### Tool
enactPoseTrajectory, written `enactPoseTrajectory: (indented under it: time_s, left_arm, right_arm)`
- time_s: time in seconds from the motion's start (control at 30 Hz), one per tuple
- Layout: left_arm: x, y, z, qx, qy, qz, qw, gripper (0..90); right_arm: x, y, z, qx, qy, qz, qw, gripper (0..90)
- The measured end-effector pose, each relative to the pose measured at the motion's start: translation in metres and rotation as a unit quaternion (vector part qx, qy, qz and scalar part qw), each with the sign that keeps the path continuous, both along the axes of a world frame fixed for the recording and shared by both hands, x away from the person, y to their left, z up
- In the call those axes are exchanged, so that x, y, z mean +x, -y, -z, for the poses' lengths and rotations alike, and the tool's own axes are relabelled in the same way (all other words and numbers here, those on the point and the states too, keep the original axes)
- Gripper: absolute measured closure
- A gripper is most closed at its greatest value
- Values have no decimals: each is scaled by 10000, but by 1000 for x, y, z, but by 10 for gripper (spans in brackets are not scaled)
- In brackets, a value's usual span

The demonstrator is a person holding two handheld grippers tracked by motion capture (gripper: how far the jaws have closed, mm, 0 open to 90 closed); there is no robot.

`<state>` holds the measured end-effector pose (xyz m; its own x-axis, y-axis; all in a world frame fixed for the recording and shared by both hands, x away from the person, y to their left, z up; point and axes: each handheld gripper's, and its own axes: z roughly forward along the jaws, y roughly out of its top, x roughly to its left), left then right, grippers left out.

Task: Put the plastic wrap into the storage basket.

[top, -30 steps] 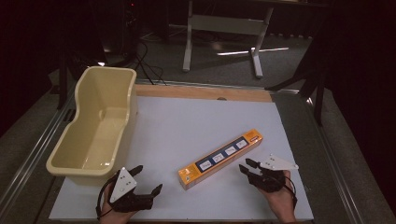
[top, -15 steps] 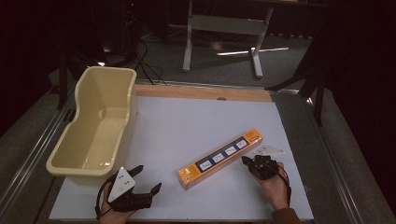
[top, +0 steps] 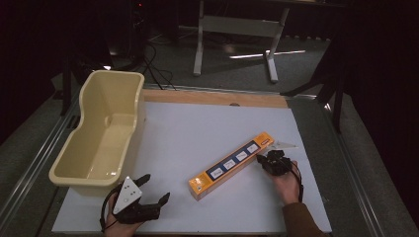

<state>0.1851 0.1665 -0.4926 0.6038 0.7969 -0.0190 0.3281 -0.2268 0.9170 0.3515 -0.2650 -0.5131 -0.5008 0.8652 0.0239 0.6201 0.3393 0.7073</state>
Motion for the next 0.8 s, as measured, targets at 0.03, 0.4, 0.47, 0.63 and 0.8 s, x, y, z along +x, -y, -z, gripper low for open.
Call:
enactPoseTrajectory:
  time_s: [0.03, 0.4, 0.47, 0.63, 0.8]
  left_arm:
    - [0, 0, 0, 3, 4, 2, 10000, 160]
    - [0, -3, 0, -59, -9, -34, 10000, 160]
    - [0, -2, 0, -42, -4, -21, 10000, 160]
    - [1, 0, 1, -28, -13, -11, 10000, 160]
    - [1, -1, 1, -38, -16, -13, 10000, 160]
  right_arm:
    - [0, 0, 0, 0, 0, 0, 10000, 898]
    - [5, -14, -14, 104, 181, -133, 9997, 897]
    - [-9, -19, -22, 211, 301, -345, 9987, 897]
    - [-38, -43, -31, 441, 444, -875, 9942, 897]
    - [-60, -70, -28, 642, 395, -1292, 9887, 897]
